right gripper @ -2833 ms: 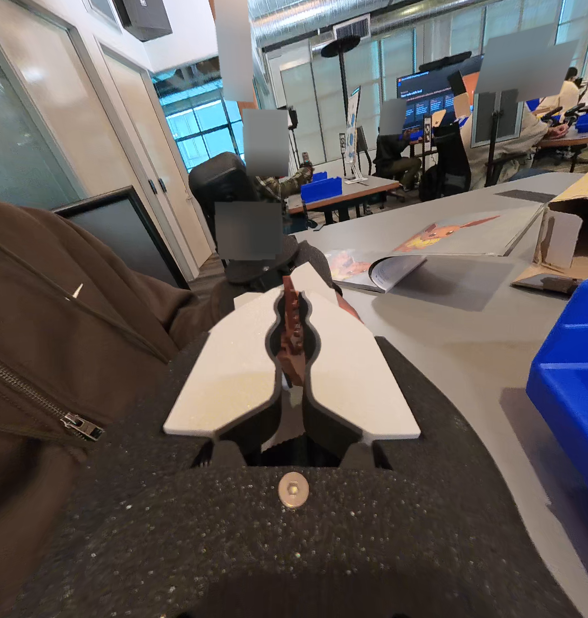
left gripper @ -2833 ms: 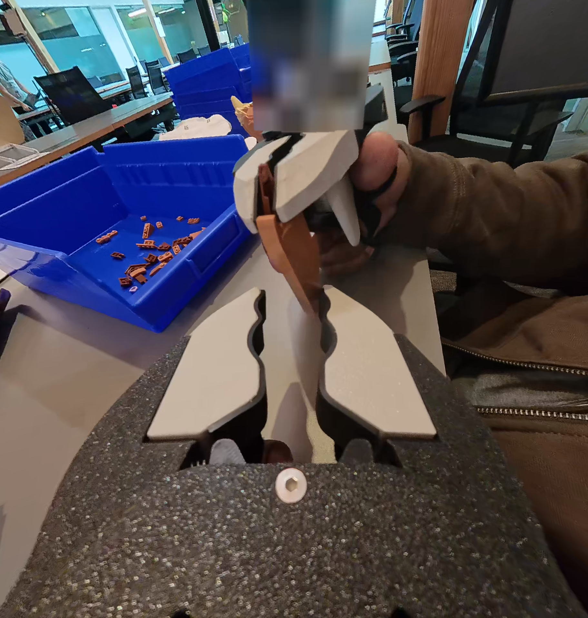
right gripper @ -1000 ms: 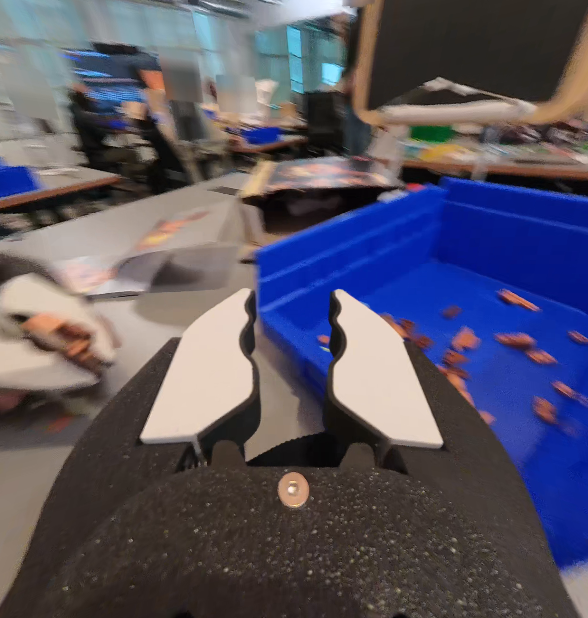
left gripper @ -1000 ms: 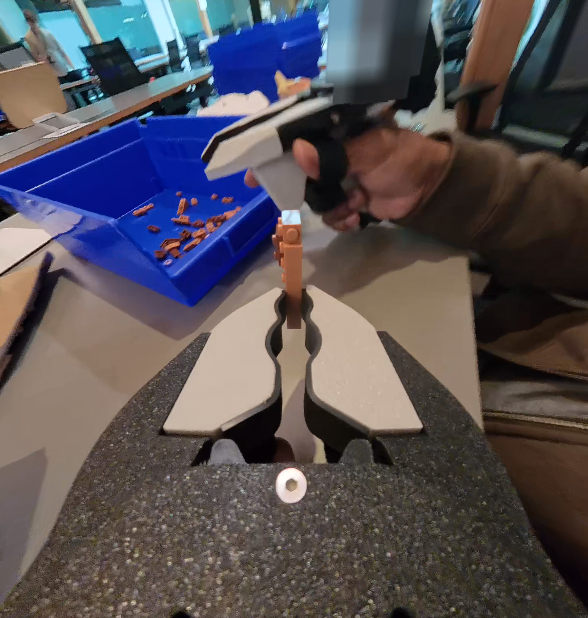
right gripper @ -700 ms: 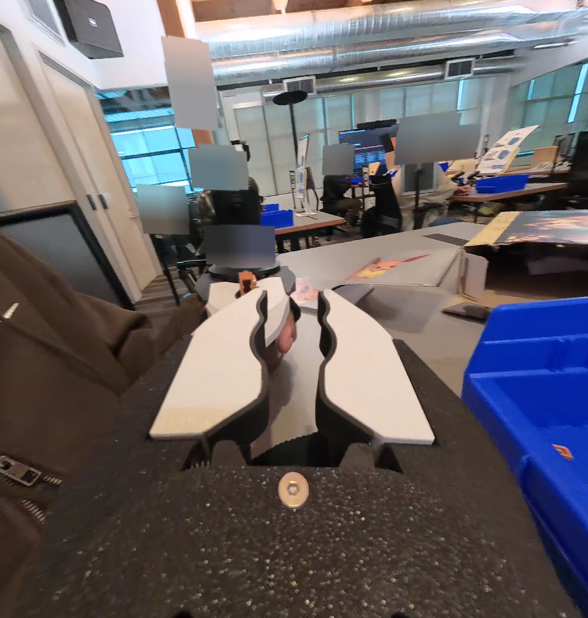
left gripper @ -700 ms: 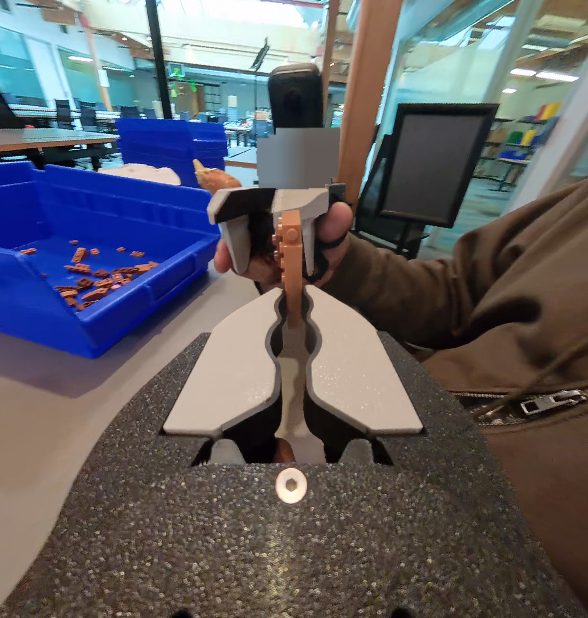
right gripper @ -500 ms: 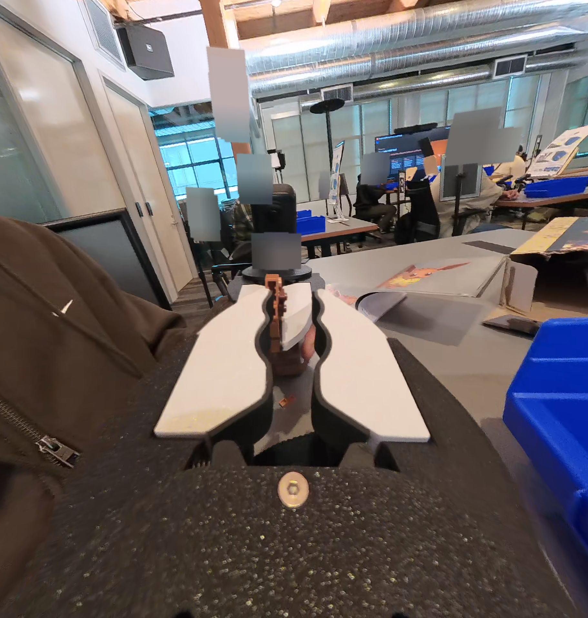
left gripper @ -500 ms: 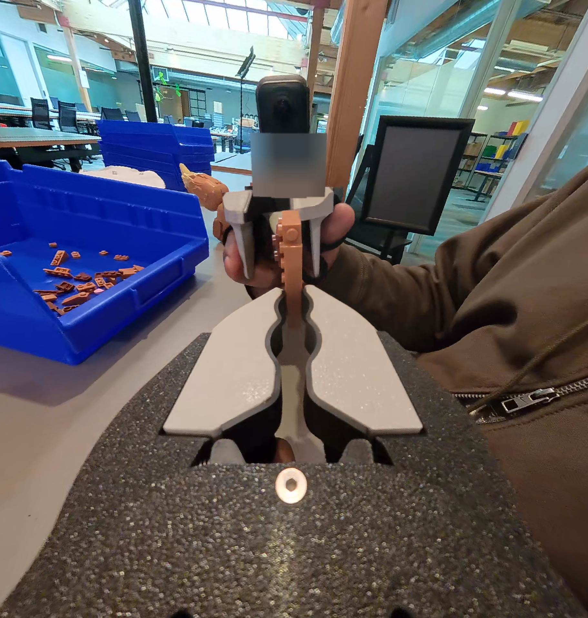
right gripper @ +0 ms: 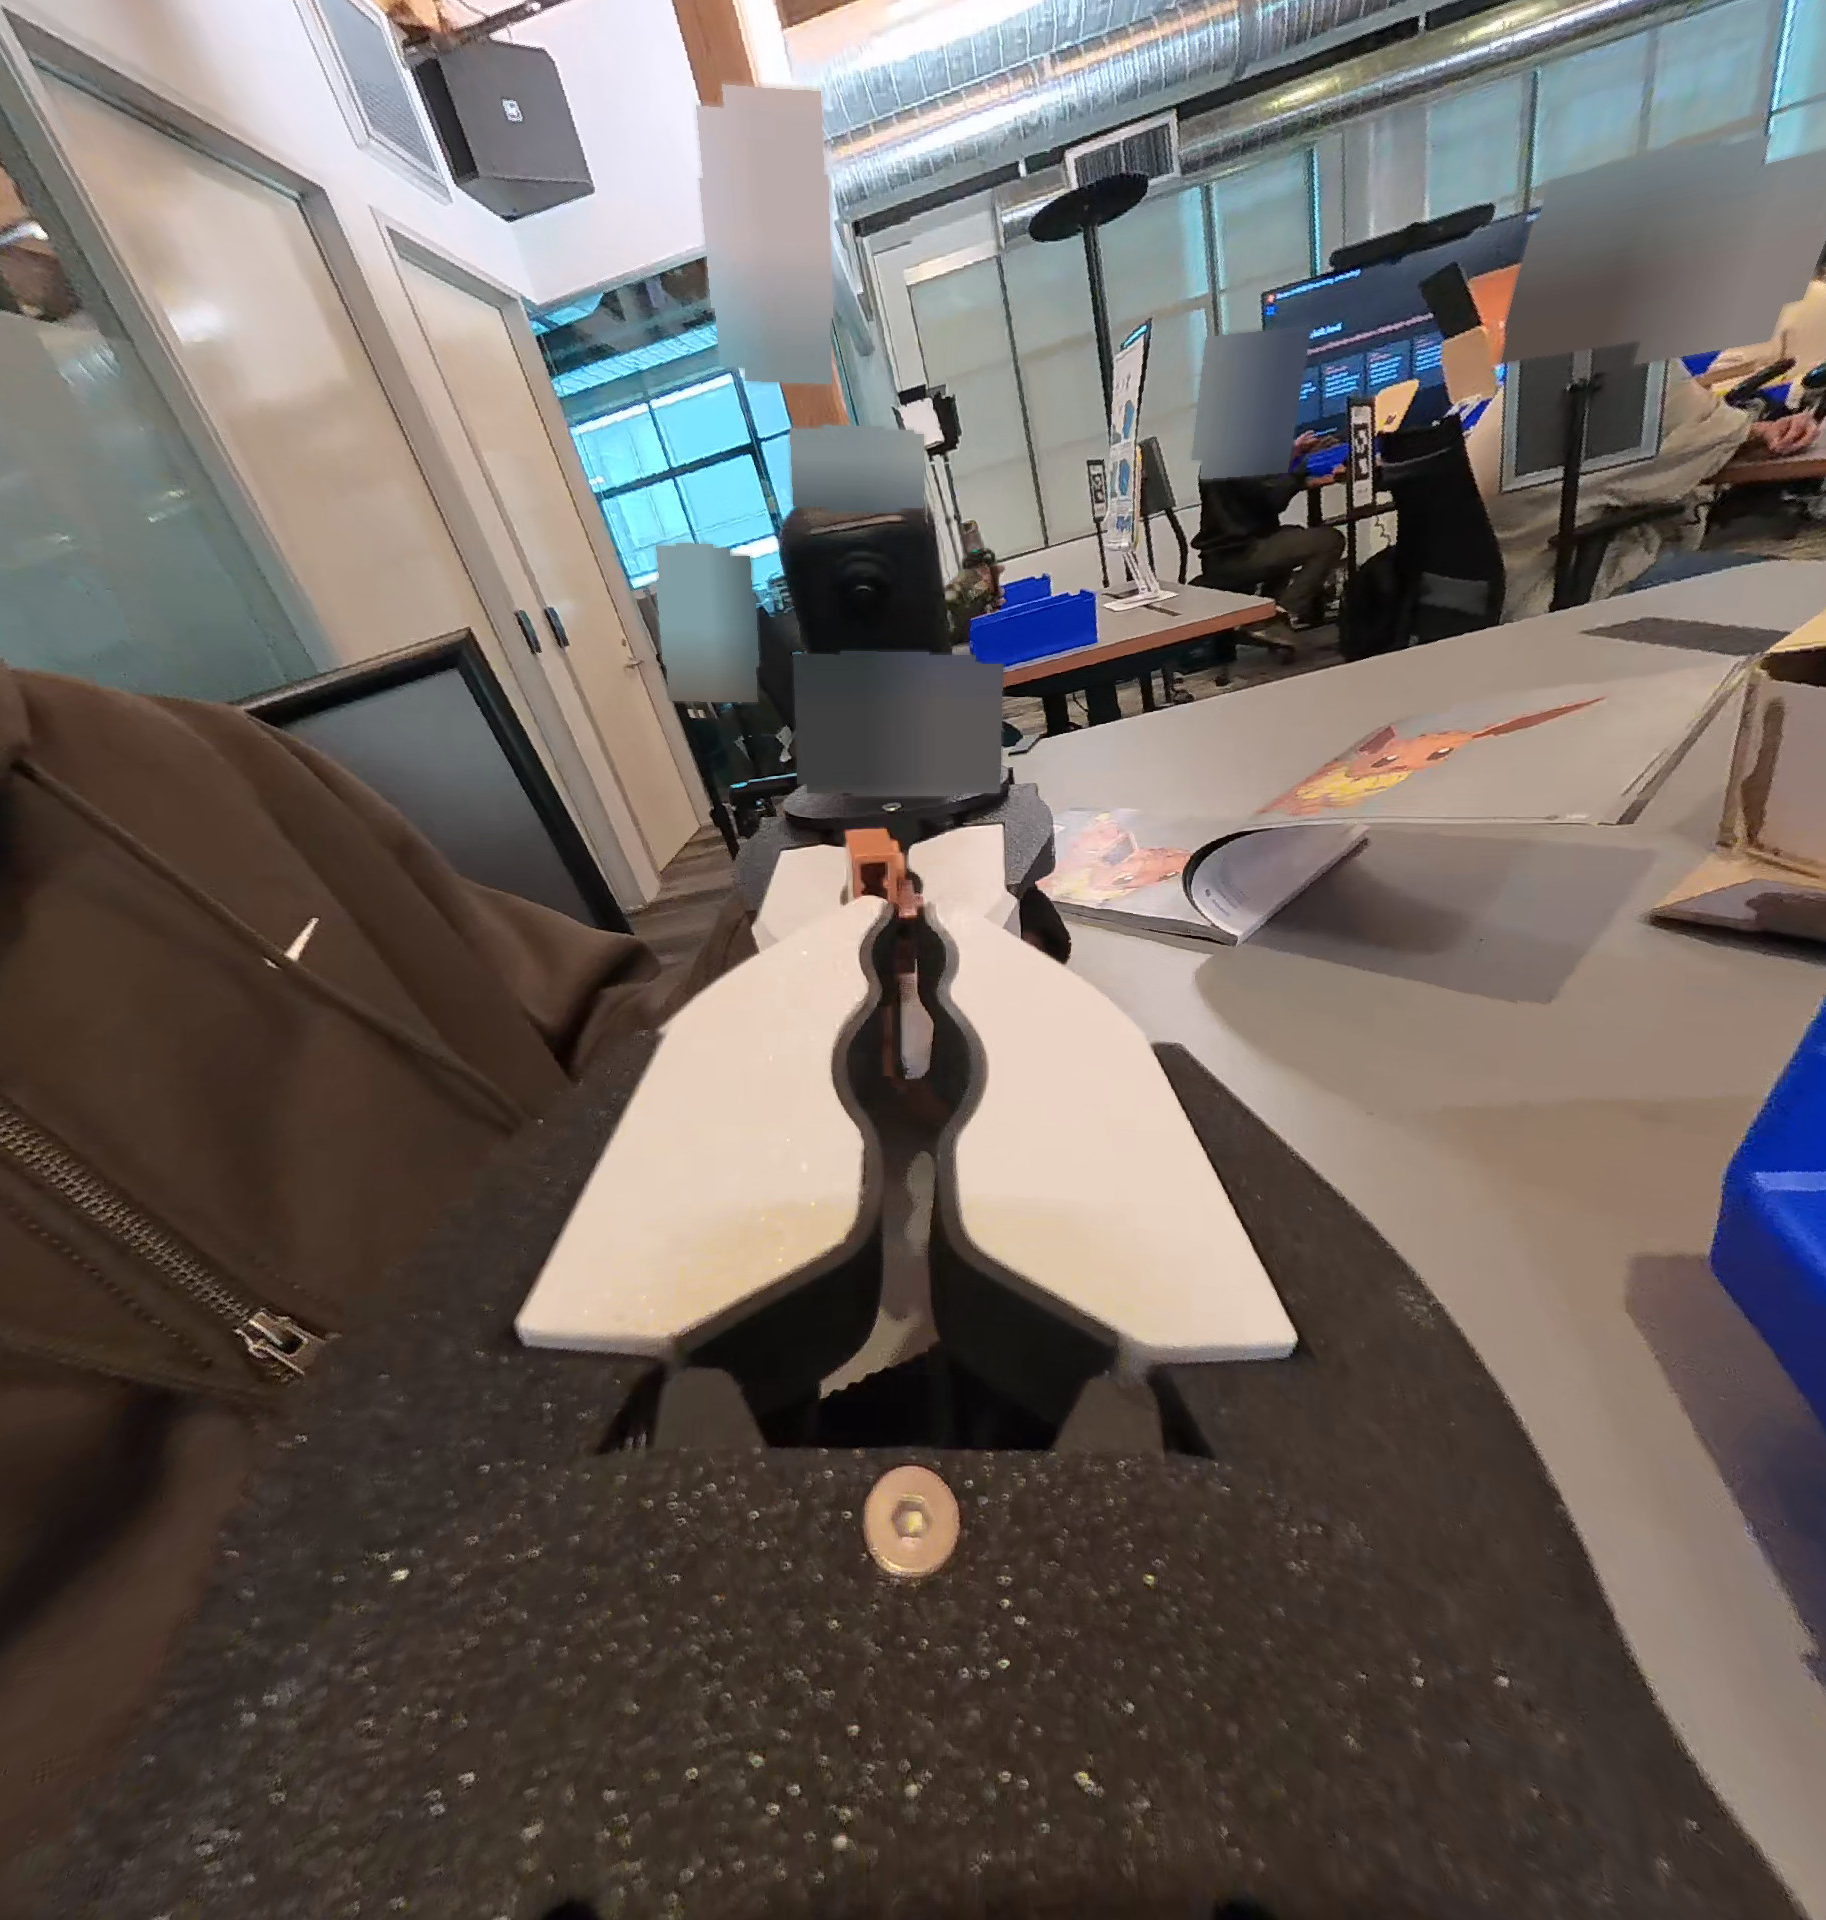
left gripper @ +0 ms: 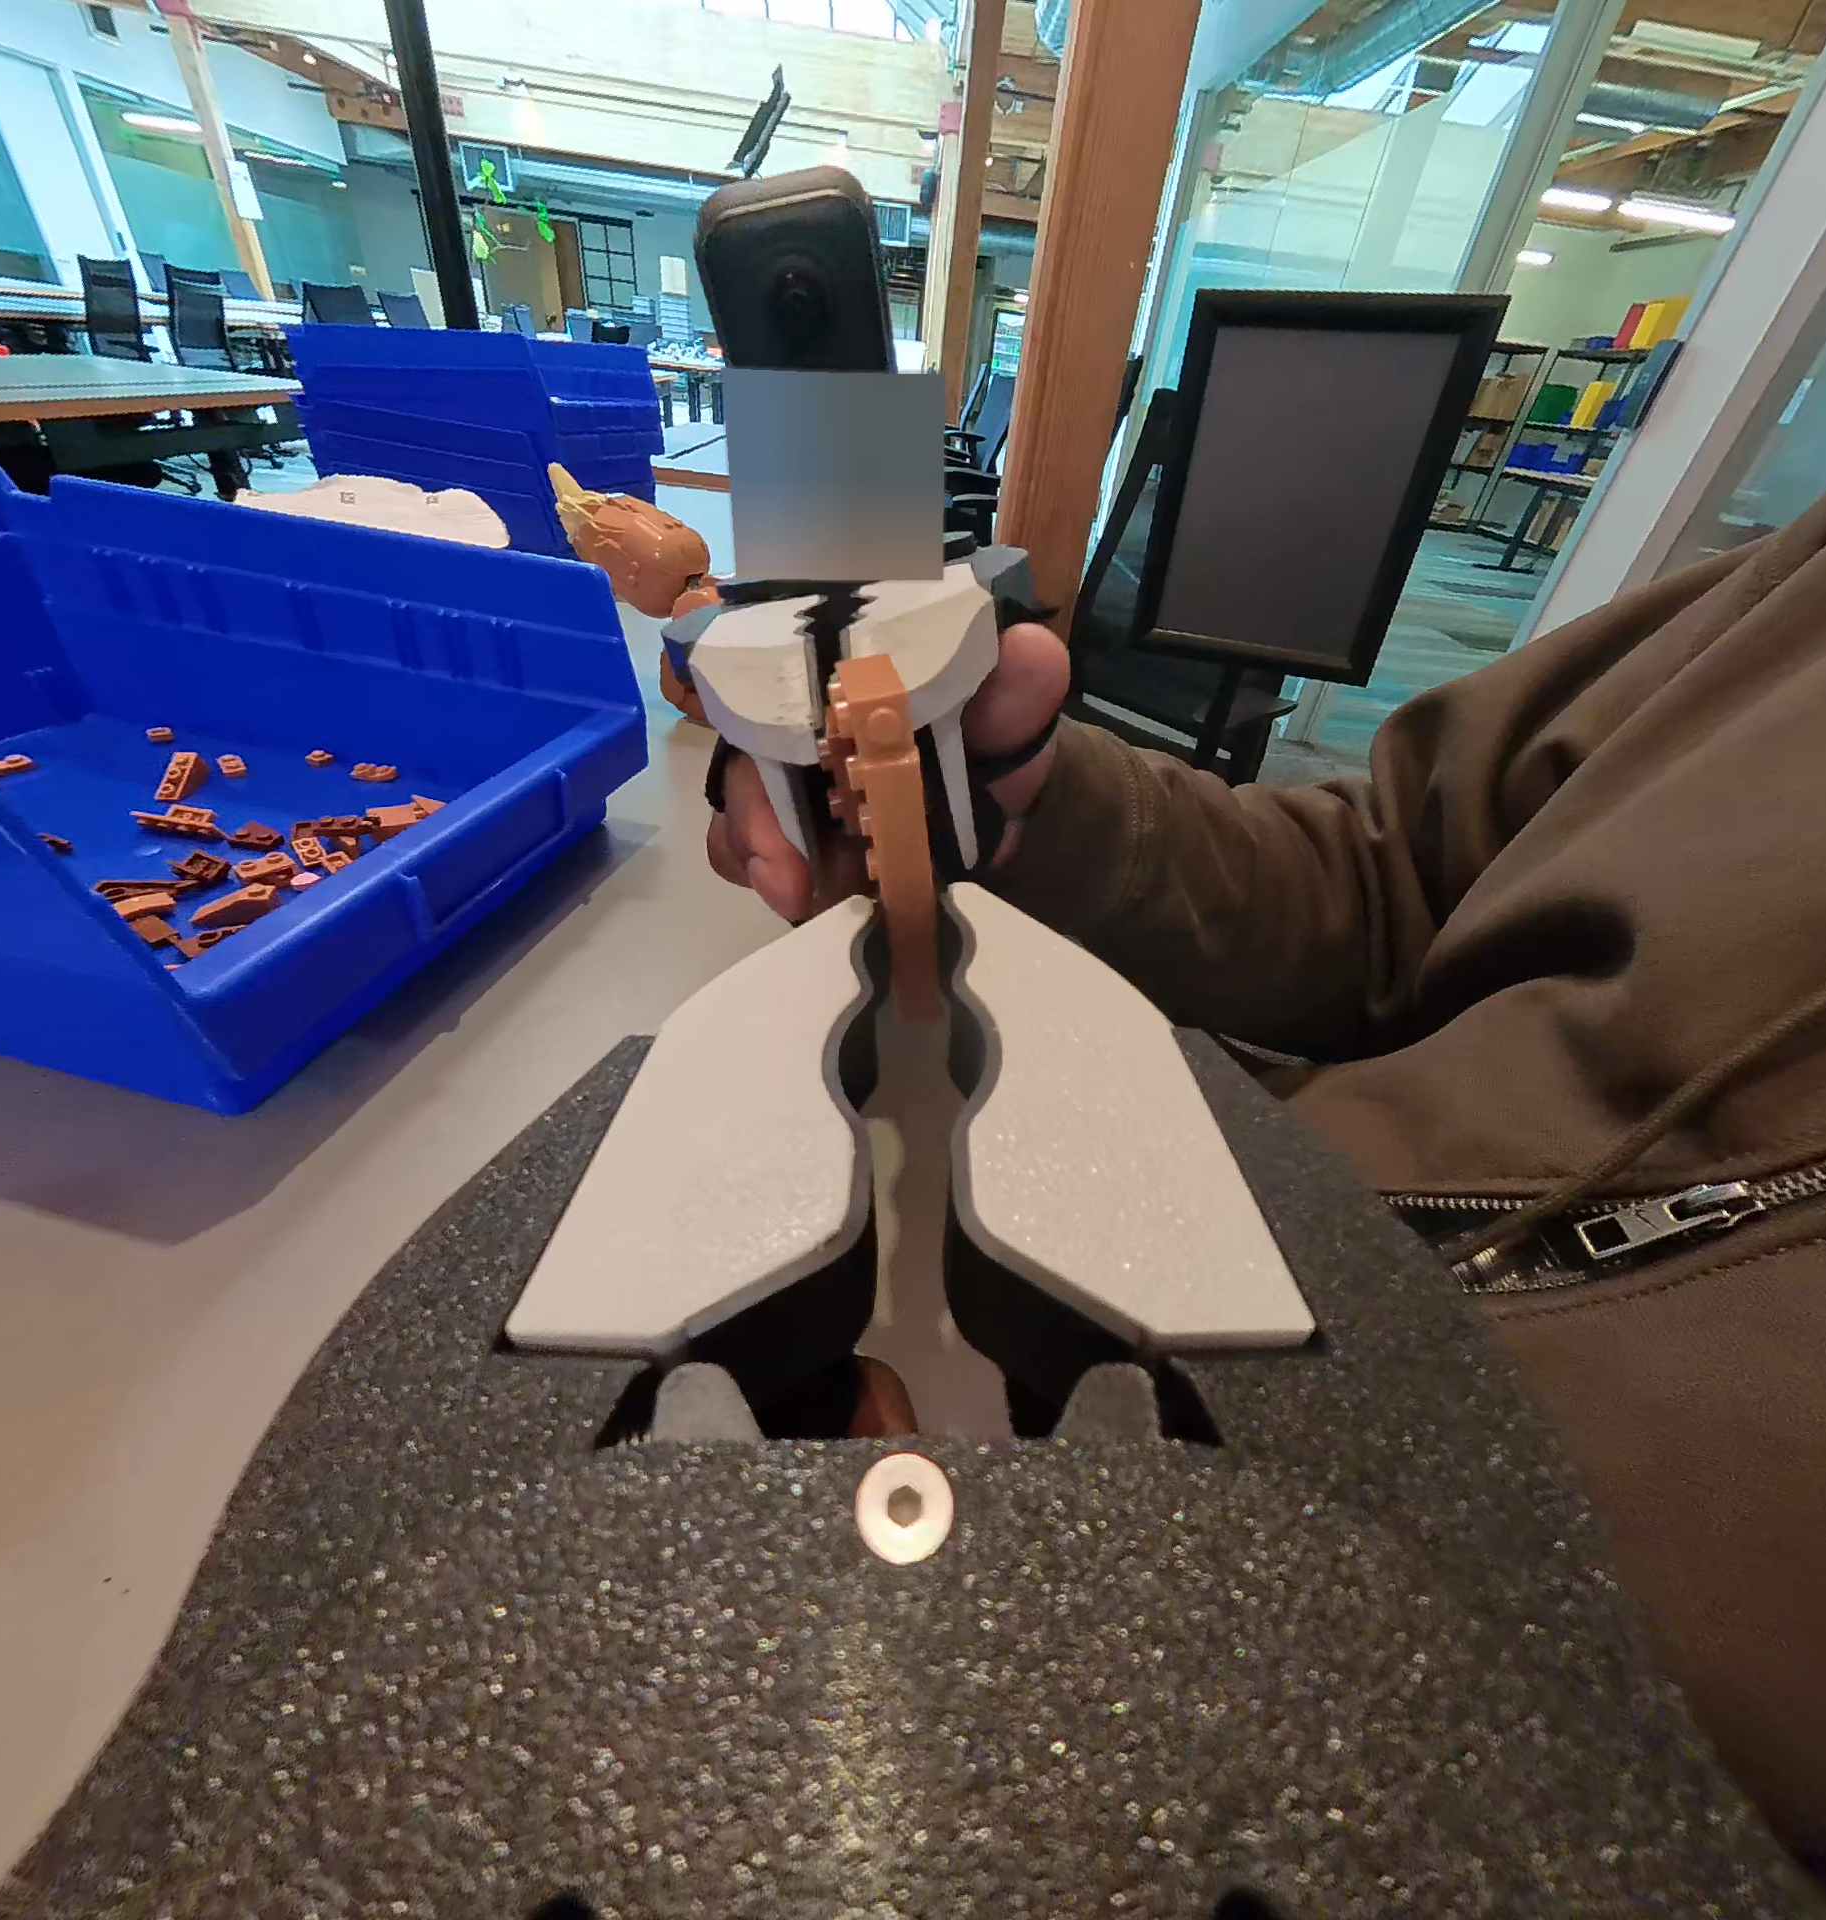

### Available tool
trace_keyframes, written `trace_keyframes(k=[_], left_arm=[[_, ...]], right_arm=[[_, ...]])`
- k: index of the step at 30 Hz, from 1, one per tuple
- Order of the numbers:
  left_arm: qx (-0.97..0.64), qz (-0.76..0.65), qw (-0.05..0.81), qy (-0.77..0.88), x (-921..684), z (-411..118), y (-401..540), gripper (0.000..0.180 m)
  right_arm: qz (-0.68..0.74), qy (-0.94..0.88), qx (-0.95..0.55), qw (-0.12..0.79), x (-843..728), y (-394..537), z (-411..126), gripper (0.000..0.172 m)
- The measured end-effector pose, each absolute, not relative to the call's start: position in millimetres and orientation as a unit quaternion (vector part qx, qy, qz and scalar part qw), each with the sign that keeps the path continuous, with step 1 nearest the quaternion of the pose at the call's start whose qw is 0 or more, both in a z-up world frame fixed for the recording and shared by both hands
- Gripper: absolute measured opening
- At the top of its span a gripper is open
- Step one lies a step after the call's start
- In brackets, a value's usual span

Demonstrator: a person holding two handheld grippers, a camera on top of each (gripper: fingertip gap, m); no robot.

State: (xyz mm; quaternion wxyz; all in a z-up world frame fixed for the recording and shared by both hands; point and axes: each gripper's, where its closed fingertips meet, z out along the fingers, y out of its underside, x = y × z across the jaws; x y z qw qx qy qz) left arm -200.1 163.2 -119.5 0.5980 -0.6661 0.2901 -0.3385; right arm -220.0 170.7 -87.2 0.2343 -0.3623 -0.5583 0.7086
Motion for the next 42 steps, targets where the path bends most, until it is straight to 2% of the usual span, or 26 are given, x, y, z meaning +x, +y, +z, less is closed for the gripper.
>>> trace_keyframes(k=[2,5,8,11,18,36,42], left_arm=[[-0.668,-0.339,0.596,0.289,-200.4,-120.1,163.5,0.009],[-0.618,-0.369,0.609,0.333,-187.7,-107.8,145.6,0.008],[-0.673,-0.360,0.585,0.274,-202.0,-121.7,164.9,0.008],[-0.690,-0.331,0.599,0.235,-215.1,-123.6,175.8,0.008],[-0.703,-0.308,0.603,0.219,-219.7,-126.4,182.4,0.008],[-0.713,-0.305,0.592,0.217,-219.0,-130.0,185.3,0.008],[-0.708,-0.307,0.595,0.224,-217.9,-128.8,183.4,0.008]], right_arm=[[0.695,-0.567,-0.362,0.256,-221.0,172.1,-88.3,0.002],[0.598,-0.563,-0.465,0.329,-238.9,213.4,-113.5,0.003],[0.618,-0.526,-0.450,0.374,-231.1,225.1,-93.5,0.002],[0.576,-0.508,-0.496,0.405,-236.3,246.3,-102.6,0.002],[0.512,-0.530,-0.532,0.418,-244.8,252.6,-123.3,0.002],[0.433,-0.529,-0.546,0.484,-245.7,278.8,-120.0,0.002],[0.341,-0.531,-0.579,0.516,-239.7,310.7,-115.1,0.003]])
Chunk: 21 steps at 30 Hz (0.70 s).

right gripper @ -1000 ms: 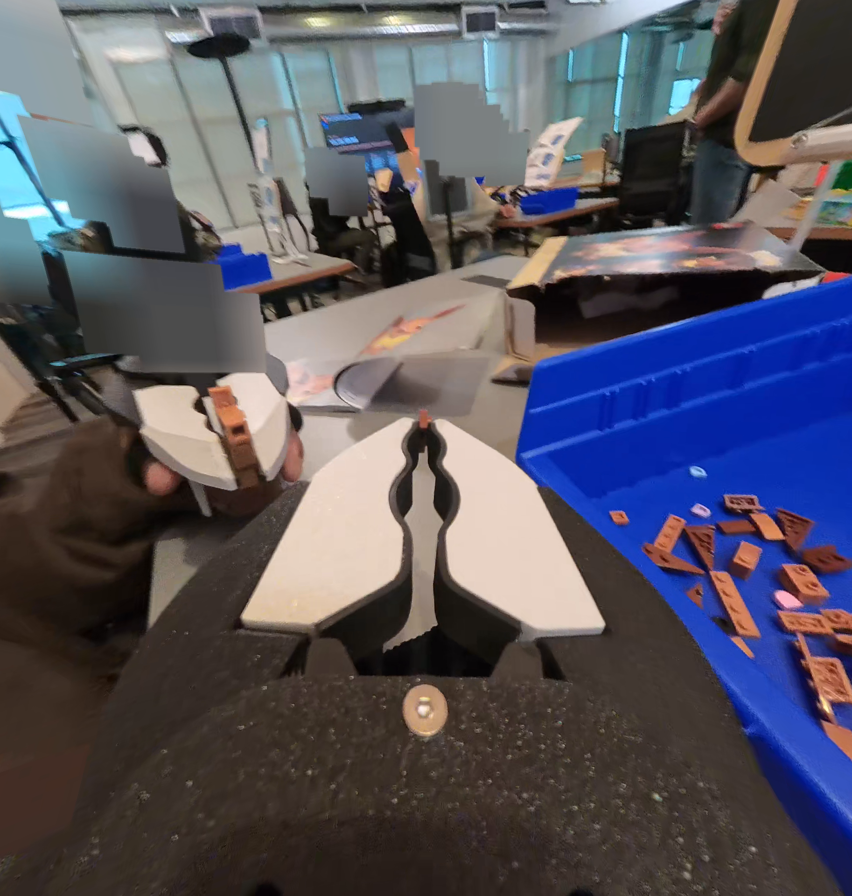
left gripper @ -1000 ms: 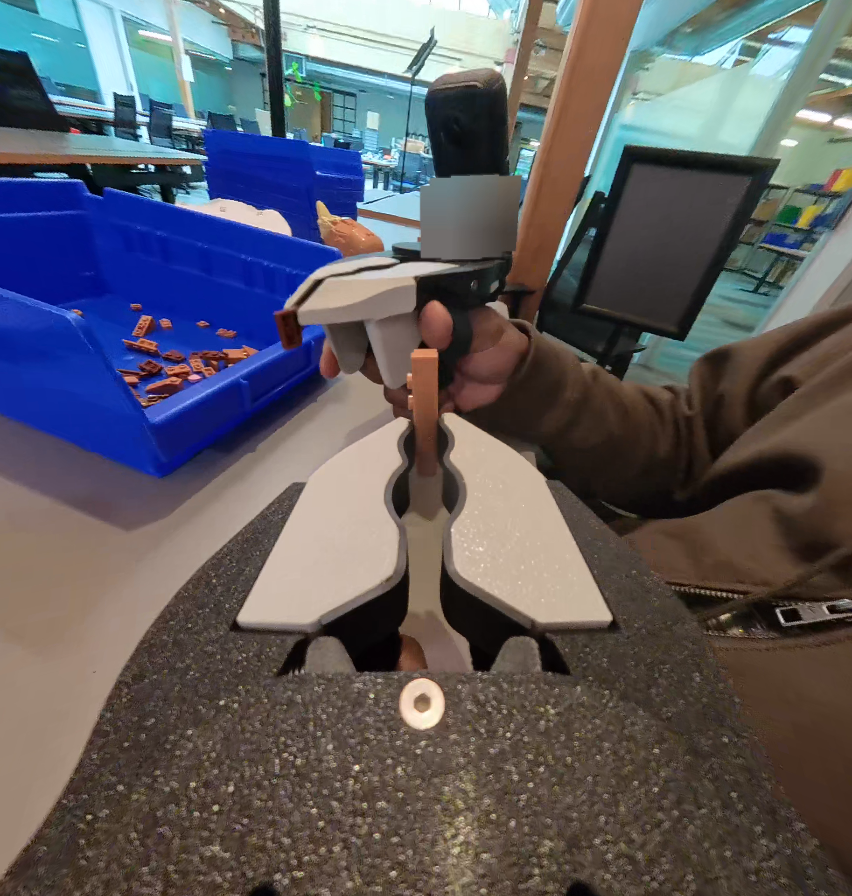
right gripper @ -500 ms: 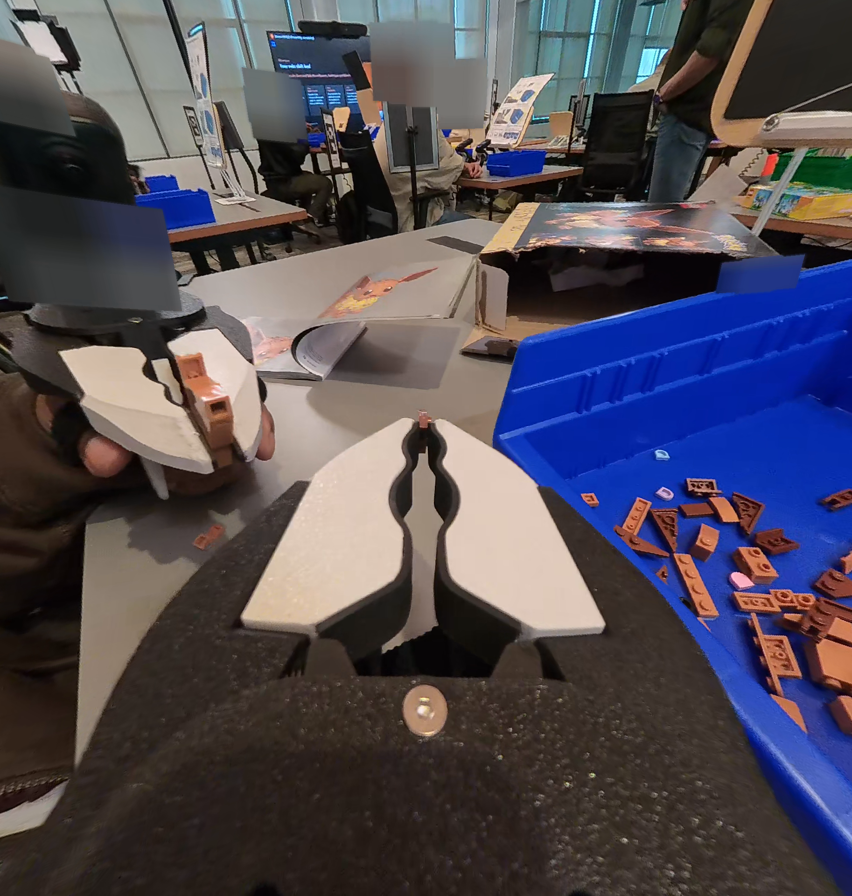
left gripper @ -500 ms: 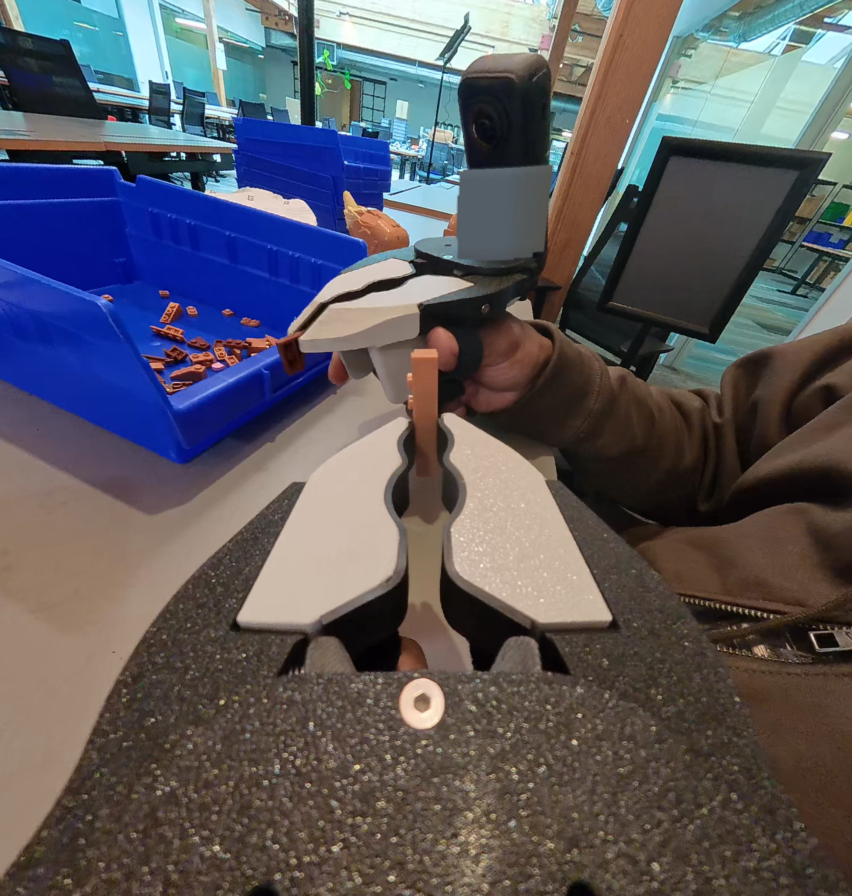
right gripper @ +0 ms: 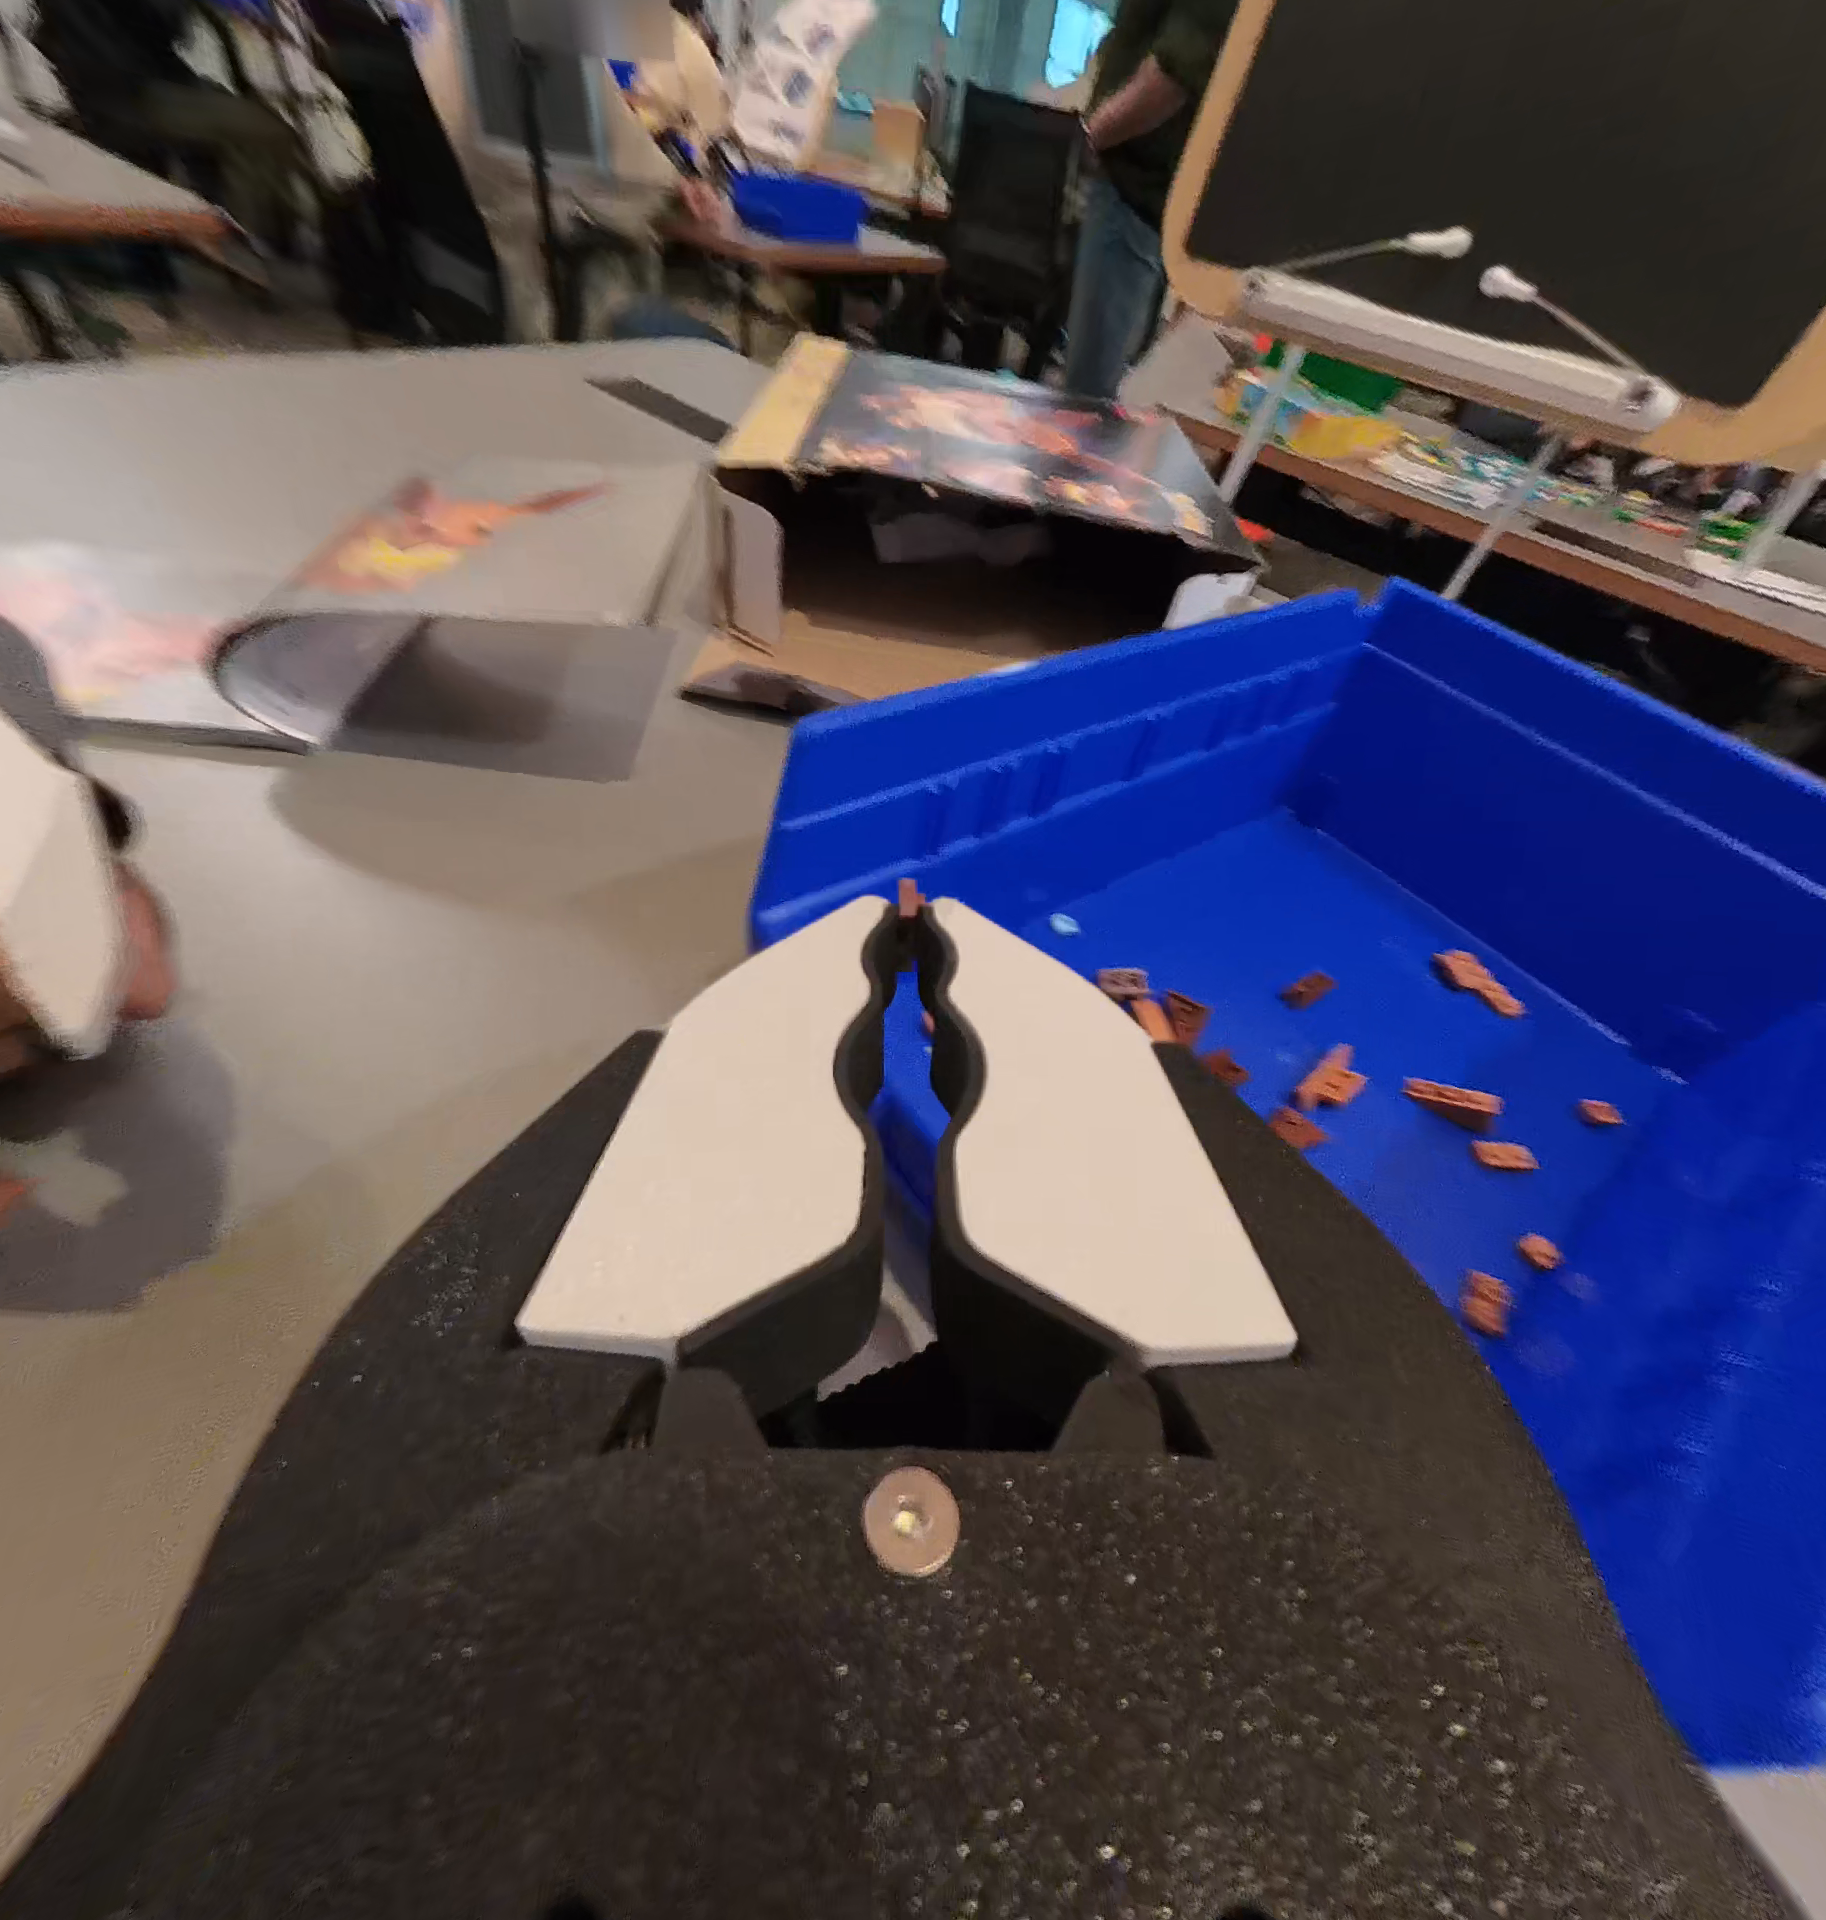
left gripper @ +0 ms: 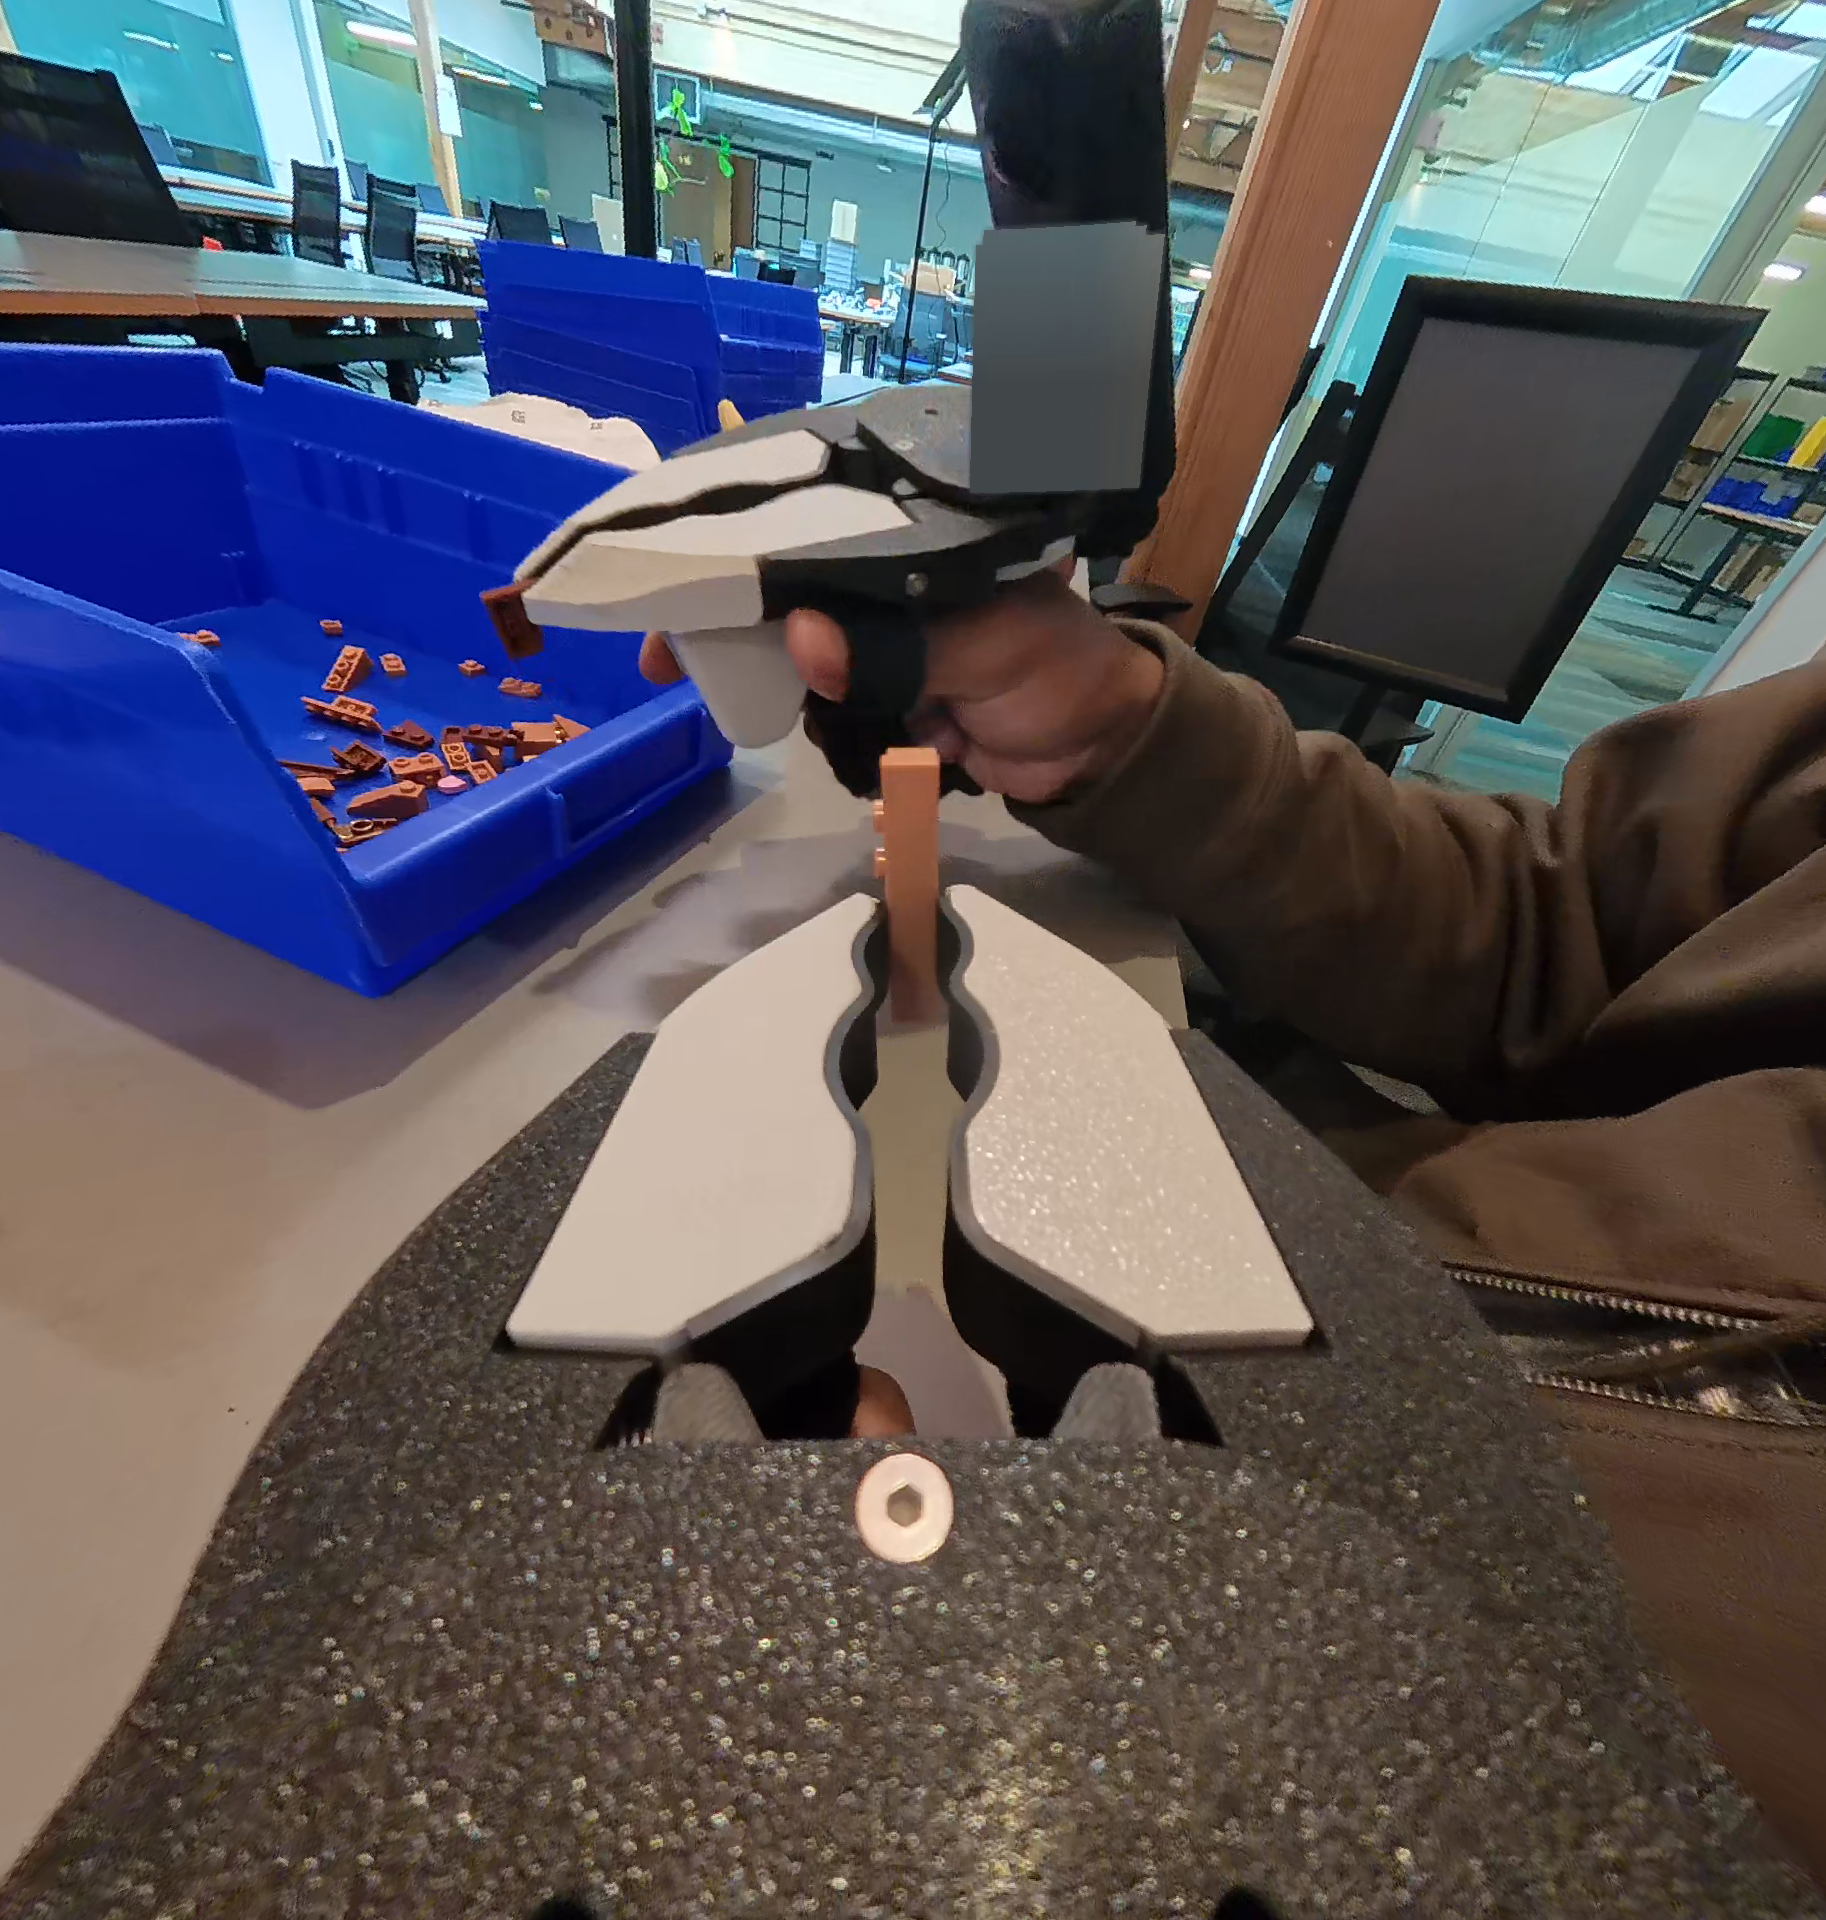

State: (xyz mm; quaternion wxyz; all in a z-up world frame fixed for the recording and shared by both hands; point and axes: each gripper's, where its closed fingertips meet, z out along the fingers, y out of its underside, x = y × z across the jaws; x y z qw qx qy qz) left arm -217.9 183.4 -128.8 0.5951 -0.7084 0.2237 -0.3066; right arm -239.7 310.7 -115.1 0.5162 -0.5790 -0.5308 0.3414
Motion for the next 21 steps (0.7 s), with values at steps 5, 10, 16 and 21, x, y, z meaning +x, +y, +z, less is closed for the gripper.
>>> trace_keyframes(k=[5,10,16,21], left_arm=[[-0.697,-0.306,0.607,0.230,-217.5,-125.2,179.9,0.008],[-0.683,-0.296,0.626,0.232,-219.0,-120.4,176.6,0.008],[-0.685,-0.293,0.625,0.232,-218.5,-121.0,177.1,0.008],[-0.690,-0.295,0.618,0.232,-217.6,-123.0,178.4,0.008]], right_arm=[[0.217,-0.552,-0.619,0.515,-233.7,346.5,-116.7,0.002],[0.086,-0.572,-0.650,0.492,-232.8,387.5,-128.5,0.002],[-0.032,-0.588,-0.674,0.445,-230.5,421.4,-159.8,0.003],[-0.087,-0.591,-0.691,0.407,-227.7,435.0,-176.7,0.005]])
